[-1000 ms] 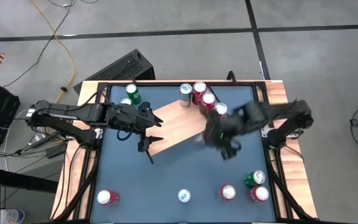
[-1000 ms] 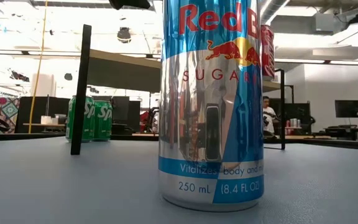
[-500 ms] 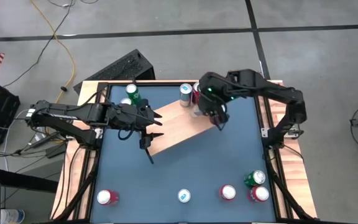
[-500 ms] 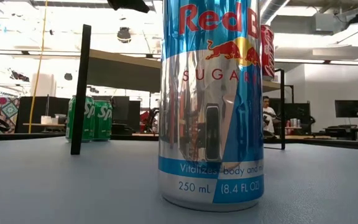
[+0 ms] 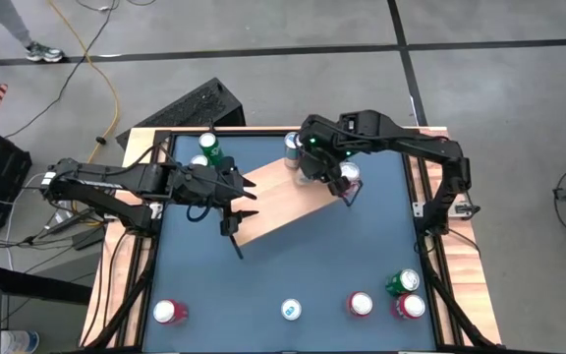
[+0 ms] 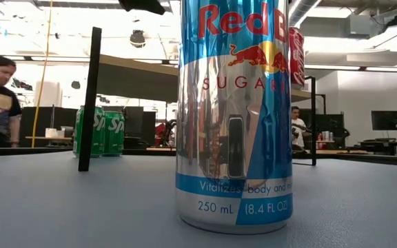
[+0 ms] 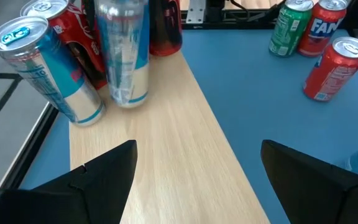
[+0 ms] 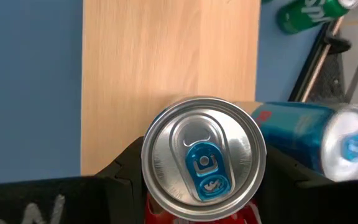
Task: Place canned beverage on shelf
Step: Put the right blue soda can on the shelf aligned with the other blue soda can
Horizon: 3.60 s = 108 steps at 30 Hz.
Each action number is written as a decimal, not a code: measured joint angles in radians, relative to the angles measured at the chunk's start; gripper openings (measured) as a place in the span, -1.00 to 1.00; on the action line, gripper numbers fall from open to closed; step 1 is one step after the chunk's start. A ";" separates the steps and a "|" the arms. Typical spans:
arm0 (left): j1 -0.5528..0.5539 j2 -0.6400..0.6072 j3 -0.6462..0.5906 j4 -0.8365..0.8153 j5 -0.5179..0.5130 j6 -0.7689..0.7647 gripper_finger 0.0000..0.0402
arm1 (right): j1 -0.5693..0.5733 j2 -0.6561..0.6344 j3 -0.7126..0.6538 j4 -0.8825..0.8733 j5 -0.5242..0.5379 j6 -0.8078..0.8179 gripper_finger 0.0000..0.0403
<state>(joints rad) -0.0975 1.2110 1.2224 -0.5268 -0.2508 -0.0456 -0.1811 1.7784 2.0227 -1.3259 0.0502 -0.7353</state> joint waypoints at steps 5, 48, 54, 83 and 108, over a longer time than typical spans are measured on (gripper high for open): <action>0.000 0.000 0.000 -0.005 0.001 0.000 0.64 | -0.011 0.014 0.001 -0.001 0.000 -0.003 0.00; 0.000 0.000 0.000 0.001 0.007 -0.004 0.64 | 0.002 0.052 0.137 -0.066 -0.016 0.158 0.30; 0.000 0.008 -0.005 0.029 -0.052 0.005 0.64 | 0.034 0.032 0.153 -0.069 0.002 0.151 0.30; 0.200 0.266 -0.162 0.678 -0.178 0.071 -0.09 | 0.251 -0.142 0.309 -0.241 0.140 0.441 0.28; 0.204 0.266 -0.160 0.751 -0.128 0.068 -0.62 | 0.275 -0.141 0.309 -0.215 0.143 0.450 0.28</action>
<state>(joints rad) 0.1070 1.4765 1.0622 0.2240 -0.3791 0.0224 0.0940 1.6375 2.3314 -1.5407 0.1933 -0.2855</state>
